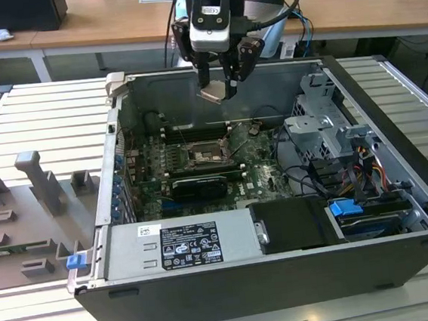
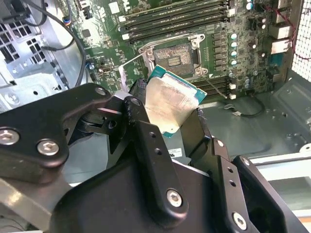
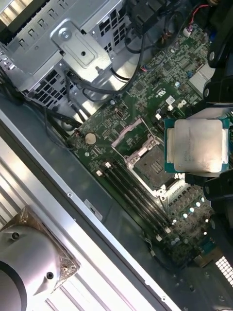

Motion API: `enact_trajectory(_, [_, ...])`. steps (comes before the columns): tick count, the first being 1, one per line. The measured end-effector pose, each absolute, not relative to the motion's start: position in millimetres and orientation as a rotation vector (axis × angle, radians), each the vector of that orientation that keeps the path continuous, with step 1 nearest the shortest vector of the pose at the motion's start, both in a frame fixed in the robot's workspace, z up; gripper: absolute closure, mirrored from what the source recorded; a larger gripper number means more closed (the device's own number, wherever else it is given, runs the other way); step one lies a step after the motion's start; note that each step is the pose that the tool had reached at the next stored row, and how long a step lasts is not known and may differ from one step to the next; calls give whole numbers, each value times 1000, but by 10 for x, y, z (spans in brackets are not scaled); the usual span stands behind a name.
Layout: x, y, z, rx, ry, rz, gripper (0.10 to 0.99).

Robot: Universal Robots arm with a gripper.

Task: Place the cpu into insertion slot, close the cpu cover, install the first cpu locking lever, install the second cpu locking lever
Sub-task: 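Place the cpu into insertion slot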

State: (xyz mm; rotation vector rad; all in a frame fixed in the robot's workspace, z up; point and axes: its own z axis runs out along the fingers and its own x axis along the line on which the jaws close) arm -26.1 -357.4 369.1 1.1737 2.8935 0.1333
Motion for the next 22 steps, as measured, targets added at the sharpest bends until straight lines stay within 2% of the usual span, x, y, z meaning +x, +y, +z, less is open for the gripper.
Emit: enact_trajectory(22, [-262, -3574, 3664, 1436, 2764, 129, 557])
